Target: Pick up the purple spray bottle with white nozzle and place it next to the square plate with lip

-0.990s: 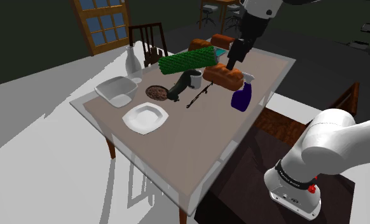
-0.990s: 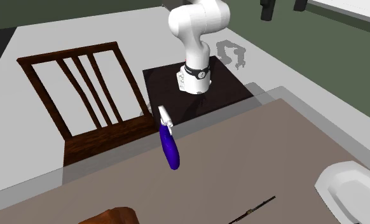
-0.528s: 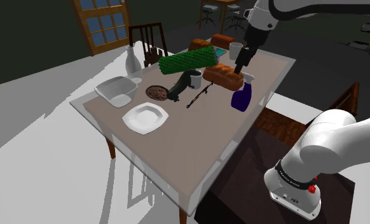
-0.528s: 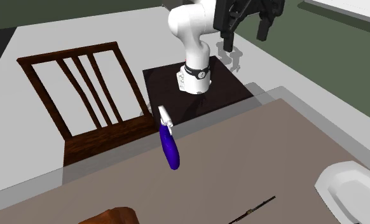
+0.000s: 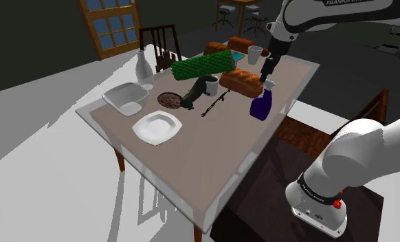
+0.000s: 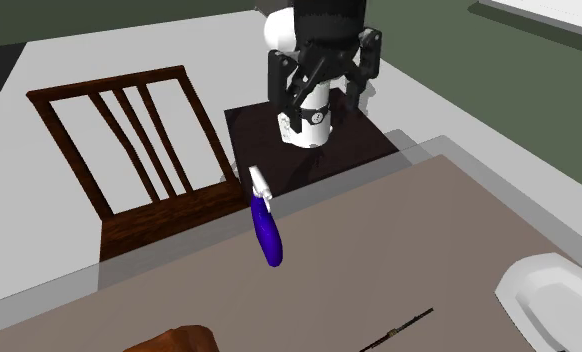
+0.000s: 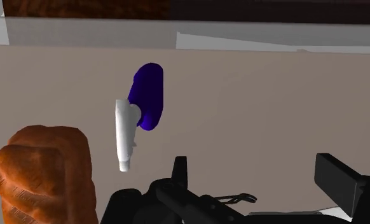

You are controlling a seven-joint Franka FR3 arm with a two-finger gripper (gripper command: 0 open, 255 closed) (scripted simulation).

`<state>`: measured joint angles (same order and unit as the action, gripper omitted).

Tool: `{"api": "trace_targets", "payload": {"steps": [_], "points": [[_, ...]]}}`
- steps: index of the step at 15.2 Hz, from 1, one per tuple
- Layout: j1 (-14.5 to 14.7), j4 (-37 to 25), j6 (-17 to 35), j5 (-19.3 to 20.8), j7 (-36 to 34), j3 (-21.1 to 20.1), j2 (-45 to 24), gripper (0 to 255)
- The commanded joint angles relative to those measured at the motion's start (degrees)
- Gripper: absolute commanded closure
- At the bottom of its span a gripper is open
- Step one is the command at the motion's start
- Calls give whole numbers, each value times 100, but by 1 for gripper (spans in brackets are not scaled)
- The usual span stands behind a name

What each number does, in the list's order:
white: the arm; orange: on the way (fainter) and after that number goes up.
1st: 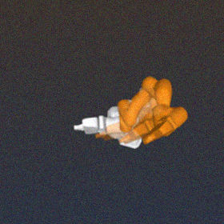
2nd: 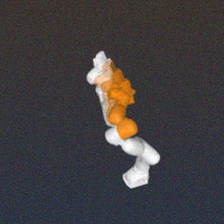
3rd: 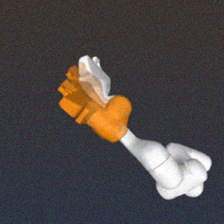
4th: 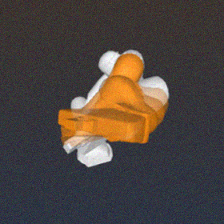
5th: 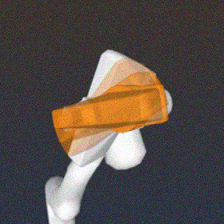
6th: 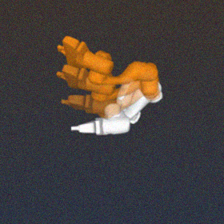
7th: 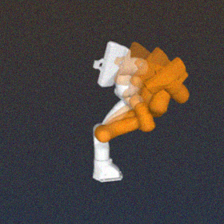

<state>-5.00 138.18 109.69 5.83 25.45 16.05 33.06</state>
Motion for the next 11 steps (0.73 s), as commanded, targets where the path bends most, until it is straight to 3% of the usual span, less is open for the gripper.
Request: {"api": "trace_targets", "payload": {"steps": [1, 8, 11], "points": [[-70, -42, 153, 106, 296, 237, -231, 0], [-189, -444, 715, 217, 1274, 1002, -1323, 0], [-189, -342, 884, 207, 1297, 1034, -1395, 0]]}}
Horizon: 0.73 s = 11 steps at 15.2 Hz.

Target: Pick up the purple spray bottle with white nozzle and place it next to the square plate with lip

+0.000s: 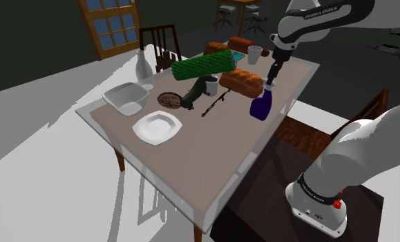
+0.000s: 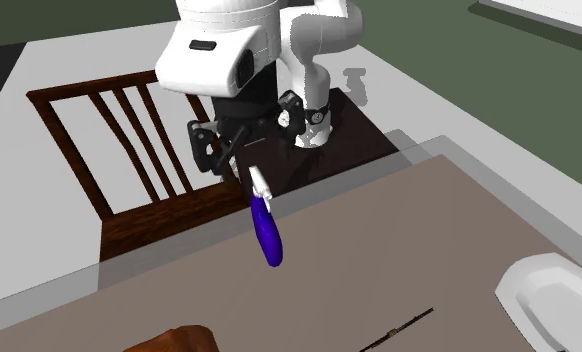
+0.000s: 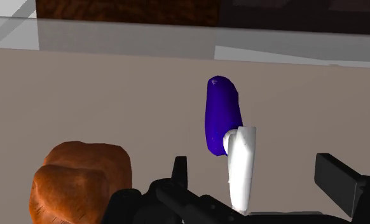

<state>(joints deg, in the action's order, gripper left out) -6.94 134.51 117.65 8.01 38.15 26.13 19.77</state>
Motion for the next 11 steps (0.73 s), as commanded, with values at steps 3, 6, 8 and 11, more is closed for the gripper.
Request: {"api": "trace_targets", "payload": {"steps": [3, 6, 8, 11], "points": [[12, 178, 336, -28, 48, 63, -164, 0], [20, 303, 550, -49, 71, 97, -259, 0], [21, 302, 551, -50, 71, 97, -260, 0], [21, 302, 551, -50, 71, 97, -260, 0]]}}
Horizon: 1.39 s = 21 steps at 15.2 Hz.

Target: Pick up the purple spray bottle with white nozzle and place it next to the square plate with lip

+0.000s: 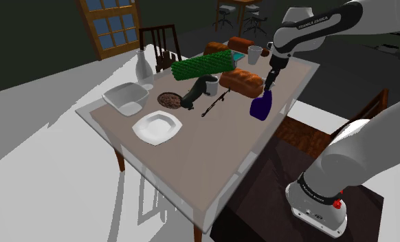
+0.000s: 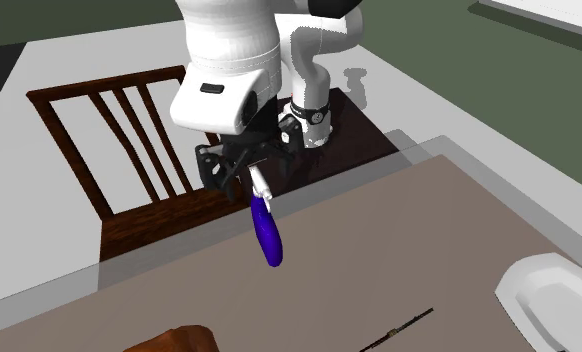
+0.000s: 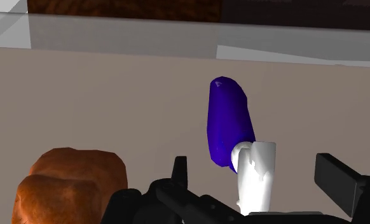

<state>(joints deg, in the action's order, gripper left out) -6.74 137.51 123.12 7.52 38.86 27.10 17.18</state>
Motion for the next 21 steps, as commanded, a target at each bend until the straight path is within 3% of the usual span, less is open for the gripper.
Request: {"api": "trace_targets", "payload": {"steps": [1, 2, 3, 12, 21], "points": [[0, 1, 3, -1, 0, 0, -2, 0], [0, 1, 3, -1, 0, 0, -2, 0], [0, 1, 4, -1, 0, 0, -2, 255], [0, 1, 3, -1, 0, 0, -2, 255], [-9, -480, -736, 41, -70, -116, 269, 255]]}}
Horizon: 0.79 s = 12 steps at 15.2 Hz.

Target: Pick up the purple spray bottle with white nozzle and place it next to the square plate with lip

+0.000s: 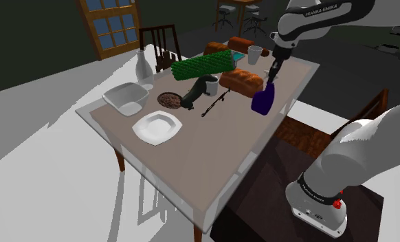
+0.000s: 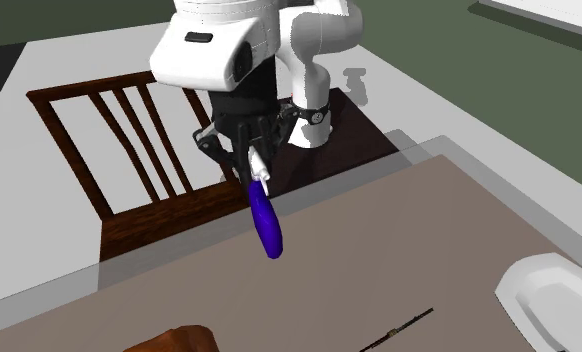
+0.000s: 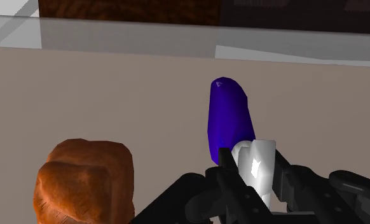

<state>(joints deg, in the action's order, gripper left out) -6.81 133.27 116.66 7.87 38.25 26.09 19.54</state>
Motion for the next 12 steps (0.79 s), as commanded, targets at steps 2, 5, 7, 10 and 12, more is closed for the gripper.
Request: {"api": "trace_targets", "payload": {"steps": [2, 5, 7, 10, 12], "points": [[0, -175, -250, 7, -19, -39, 76, 255], [4, -362, -489, 6, -31, -72, 130, 255], [7, -492, -647, 3, -37, -94, 158, 255], [14, -696, -881, -4, -44, -123, 190, 255], [20, -837, -1037, -11, -46, -141, 205, 255]]}}
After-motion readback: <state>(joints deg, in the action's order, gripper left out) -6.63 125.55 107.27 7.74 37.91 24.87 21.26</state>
